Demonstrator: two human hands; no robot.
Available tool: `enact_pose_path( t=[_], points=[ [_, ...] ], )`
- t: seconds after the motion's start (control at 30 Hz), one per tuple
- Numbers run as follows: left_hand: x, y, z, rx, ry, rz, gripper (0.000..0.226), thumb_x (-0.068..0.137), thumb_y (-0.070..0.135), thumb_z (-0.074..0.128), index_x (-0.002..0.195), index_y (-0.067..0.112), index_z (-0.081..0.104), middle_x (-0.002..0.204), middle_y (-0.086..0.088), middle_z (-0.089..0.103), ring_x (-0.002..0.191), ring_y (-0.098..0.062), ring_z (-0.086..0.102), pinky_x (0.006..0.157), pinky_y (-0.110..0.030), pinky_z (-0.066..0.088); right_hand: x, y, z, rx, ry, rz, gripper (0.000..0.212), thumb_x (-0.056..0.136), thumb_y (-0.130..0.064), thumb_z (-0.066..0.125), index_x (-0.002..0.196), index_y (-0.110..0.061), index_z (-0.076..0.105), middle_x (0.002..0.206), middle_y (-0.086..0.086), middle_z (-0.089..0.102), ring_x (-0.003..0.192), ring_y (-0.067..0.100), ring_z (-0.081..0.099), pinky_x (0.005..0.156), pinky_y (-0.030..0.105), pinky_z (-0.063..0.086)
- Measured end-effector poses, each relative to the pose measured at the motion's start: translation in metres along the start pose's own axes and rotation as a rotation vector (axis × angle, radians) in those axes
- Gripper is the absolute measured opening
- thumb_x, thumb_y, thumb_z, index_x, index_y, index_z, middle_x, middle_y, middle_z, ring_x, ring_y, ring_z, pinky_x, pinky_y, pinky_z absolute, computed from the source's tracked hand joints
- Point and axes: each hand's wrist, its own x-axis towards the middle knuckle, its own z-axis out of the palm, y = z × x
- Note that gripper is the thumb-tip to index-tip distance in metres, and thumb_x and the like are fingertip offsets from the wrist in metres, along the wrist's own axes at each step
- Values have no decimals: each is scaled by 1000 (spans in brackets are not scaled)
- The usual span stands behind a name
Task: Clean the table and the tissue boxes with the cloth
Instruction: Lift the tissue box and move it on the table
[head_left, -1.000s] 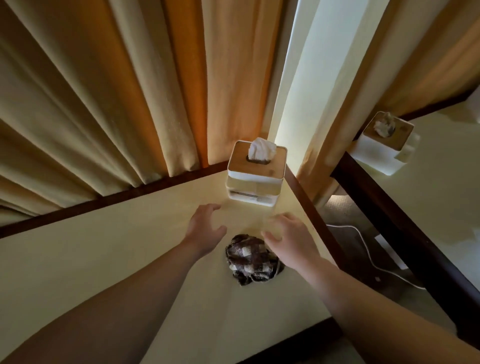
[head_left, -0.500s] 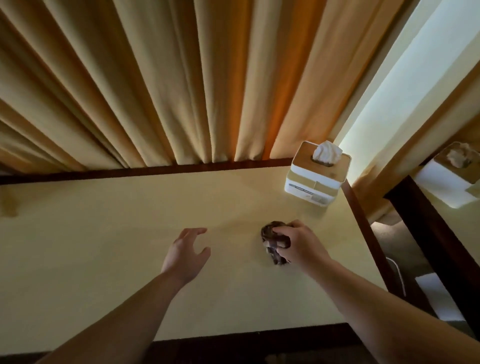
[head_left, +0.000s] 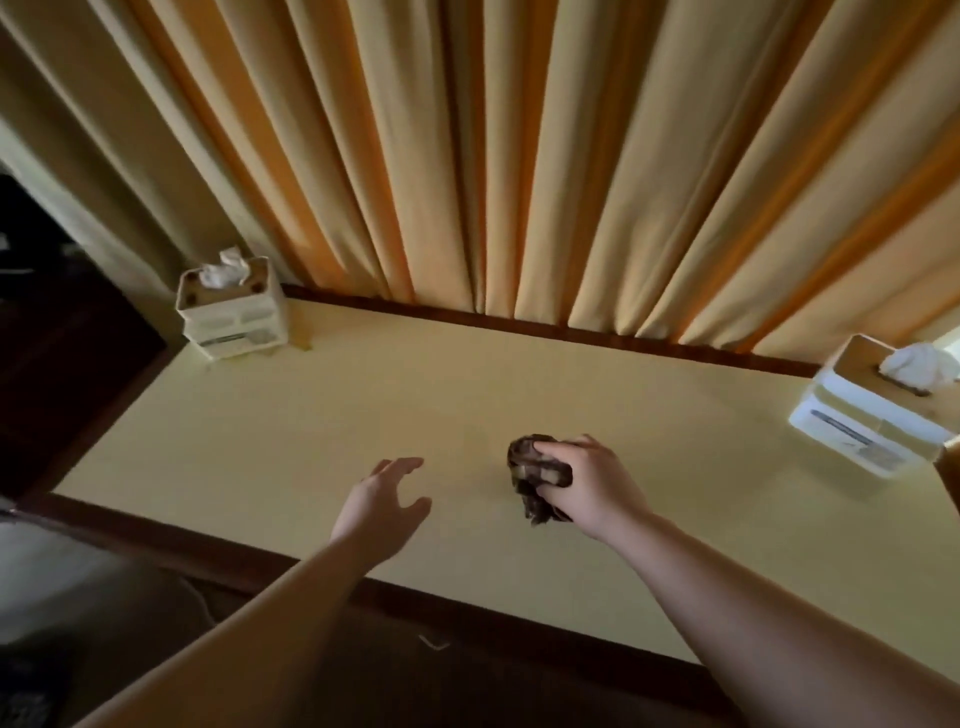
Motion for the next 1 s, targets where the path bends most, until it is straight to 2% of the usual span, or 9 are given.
enact_pose_path(
  t=[0.1,0.27,0.5,0.6,0.67,0.8,0.9,1.0],
  points=[
    [-7,-48,-36,-2,-13,-12,57,93,35,71,146,32,52,143,7,55,128,-16,54,102,-31,46,4,-50,43,17,-13,-7,57,85,-23,82,139,-32,66,129,-3,59,116,19,62,89,21,42],
    [-9,-114,-93,-11,-12,-26,58,94,35,70,148,31,50,145,7,53,128,-16,53,102,-31,47,21,-127,102,45,-38,-16,58,84,-21,83,139,-31,66,116,-9,54,115,17,63,86,16,37],
    [5,-169,-147,-23,27,-48,63,93,37,71,151,33,46,150,5,50,133,-18,50,107,-35,47,68,-211,154,18,-134,-108,58,90,-21,80,145,-28,61,122,-8,50,118,17,59,88,16,34],
    [17,-186,-163,-26,47,-58,65,92,38,71,151,34,45,150,5,49,133,-18,50,106,-36,49,94,-238,178,-36,-214,-160,58,92,-22,76,147,-31,60,135,-3,54,126,21,58,98,23,40],
    [25,-194,-171,-19,60,-62,65,92,38,71,152,33,44,151,4,49,134,-19,50,107,-38,49,108,-252,190,-76,-262,-178,62,89,-33,78,148,-35,58,143,-4,54,131,21,56,108,31,43],
    [41,-208,-183,-4,92,-90,66,92,39,72,152,33,44,150,3,49,134,-19,50,108,-38,48,135,-270,200,-102,-195,-193,68,92,-33,75,155,-32,48,157,0,47,146,22,43,121,40,36],
    [55,-210,-191,-6,121,-106,66,92,39,72,152,34,44,150,3,49,134,-18,50,107,-36,48,155,-279,198,-107,-181,-202,74,94,-37,75,159,-31,40,162,-1,42,151,21,34,124,42,32],
    [72,-210,-202,-17,152,-137,69,92,39,73,153,31,42,152,3,46,134,-19,50,105,-34,49,178,-291,193,-112,-147,-209,84,91,-49,76,161,-27,36,160,-3,43,148,20,37,122,41,35]
  ],
)
